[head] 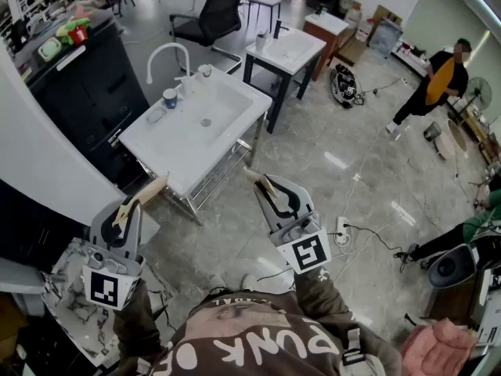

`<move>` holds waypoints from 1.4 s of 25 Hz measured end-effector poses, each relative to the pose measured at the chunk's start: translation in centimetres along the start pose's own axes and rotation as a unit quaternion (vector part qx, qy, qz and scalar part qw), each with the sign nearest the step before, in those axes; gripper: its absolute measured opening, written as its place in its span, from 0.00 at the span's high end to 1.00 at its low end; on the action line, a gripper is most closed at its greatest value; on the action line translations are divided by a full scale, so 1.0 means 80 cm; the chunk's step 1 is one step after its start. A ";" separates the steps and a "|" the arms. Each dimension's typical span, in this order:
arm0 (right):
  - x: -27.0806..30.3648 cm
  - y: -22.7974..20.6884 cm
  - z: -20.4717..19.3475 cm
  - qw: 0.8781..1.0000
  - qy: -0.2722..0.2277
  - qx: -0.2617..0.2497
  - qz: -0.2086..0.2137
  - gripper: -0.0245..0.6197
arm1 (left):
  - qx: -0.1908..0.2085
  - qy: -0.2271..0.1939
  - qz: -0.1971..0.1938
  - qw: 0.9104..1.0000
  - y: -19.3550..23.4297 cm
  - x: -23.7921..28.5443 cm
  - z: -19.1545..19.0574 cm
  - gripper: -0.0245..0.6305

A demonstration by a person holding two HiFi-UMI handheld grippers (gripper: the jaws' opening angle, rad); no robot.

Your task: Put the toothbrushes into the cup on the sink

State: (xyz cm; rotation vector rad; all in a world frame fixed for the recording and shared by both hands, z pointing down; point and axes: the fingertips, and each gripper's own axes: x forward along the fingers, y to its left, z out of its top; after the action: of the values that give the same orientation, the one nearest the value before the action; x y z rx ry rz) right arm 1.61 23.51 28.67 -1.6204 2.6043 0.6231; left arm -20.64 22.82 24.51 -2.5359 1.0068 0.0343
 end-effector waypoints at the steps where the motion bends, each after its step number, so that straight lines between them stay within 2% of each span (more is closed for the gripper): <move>1: 0.001 0.000 0.000 1.000 0.000 0.000 0.000 0.85 | -0.001 -0.001 0.001 1.000 0.002 0.002 0.000 0.89; 6: 0.009 0.001 -0.006 1.000 0.003 0.002 0.004 0.85 | -0.008 0.010 0.001 1.000 0.006 0.004 -0.013 0.89; 14: 0.033 0.014 -0.007 1.000 0.005 -0.004 0.010 0.85 | -0.016 -0.001 0.003 1.000 0.026 0.003 -0.022 0.89; 22: 0.062 0.026 -0.023 1.000 0.024 -0.015 0.010 0.85 | -0.035 0.007 -0.005 0.999 0.050 0.005 -0.056 0.89; 29: 0.124 -0.006 -0.072 1.000 0.023 -0.005 0.021 0.85 | -0.032 0.013 0.007 0.999 0.088 0.054 -0.095 0.89; 35: 0.219 -0.072 -0.144 0.999 0.007 0.015 0.040 0.85 | -0.020 0.034 0.028 0.999 0.134 0.144 -0.148 0.89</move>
State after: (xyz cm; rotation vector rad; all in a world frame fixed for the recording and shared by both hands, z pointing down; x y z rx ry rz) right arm 0.71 2.36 33.63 -1.5255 2.6851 0.5743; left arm -20.73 3.73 29.49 -2.5603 1.1146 -0.0152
